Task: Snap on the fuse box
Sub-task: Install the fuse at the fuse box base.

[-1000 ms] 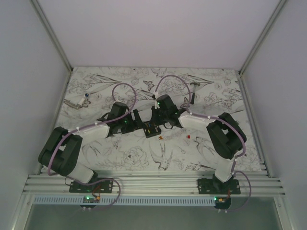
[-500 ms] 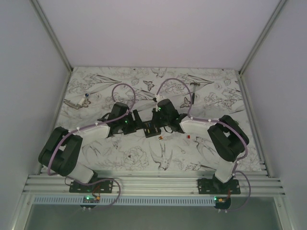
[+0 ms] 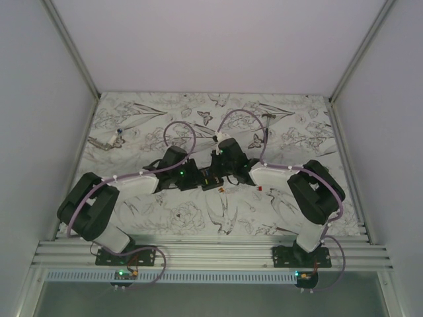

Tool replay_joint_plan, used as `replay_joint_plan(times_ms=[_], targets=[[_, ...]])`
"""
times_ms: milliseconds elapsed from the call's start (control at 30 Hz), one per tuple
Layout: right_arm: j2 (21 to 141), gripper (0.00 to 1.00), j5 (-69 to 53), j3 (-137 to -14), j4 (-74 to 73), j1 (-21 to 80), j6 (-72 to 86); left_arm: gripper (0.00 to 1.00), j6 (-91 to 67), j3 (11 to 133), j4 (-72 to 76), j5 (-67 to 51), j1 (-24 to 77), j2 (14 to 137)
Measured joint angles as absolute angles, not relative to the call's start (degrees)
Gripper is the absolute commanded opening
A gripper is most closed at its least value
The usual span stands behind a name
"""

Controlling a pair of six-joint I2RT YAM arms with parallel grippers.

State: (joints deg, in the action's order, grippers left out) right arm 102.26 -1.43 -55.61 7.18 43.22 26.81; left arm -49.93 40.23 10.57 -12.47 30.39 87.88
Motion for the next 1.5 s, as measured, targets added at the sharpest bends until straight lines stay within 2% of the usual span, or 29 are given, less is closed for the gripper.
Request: replay_joint_plan(times_ms=[400,767,1133,1500], targets=[[102.72,0.0,-1.63,-56.01,6.55,43.24,26.11,0.3,-52.95,40.21,11.11,-11.42,32.32,90.08],[103.57,0.0,-3.79,-56.51,6.07,41.98,26.02,0.27,-54.41,39.86,12.27,-10.55,33.08,90.08],[99.74,0.0,-3.75,-50.09,10.61,41.69,26.15,0.27,-56.21,38.79,13.76,-10.44,35.05,89.8],[99.44,0.0,-5.23,-50.72,8.67,41.63,23.88,0.29,-57.91,36.88,14.06,-8.62,36.93,86.83]])
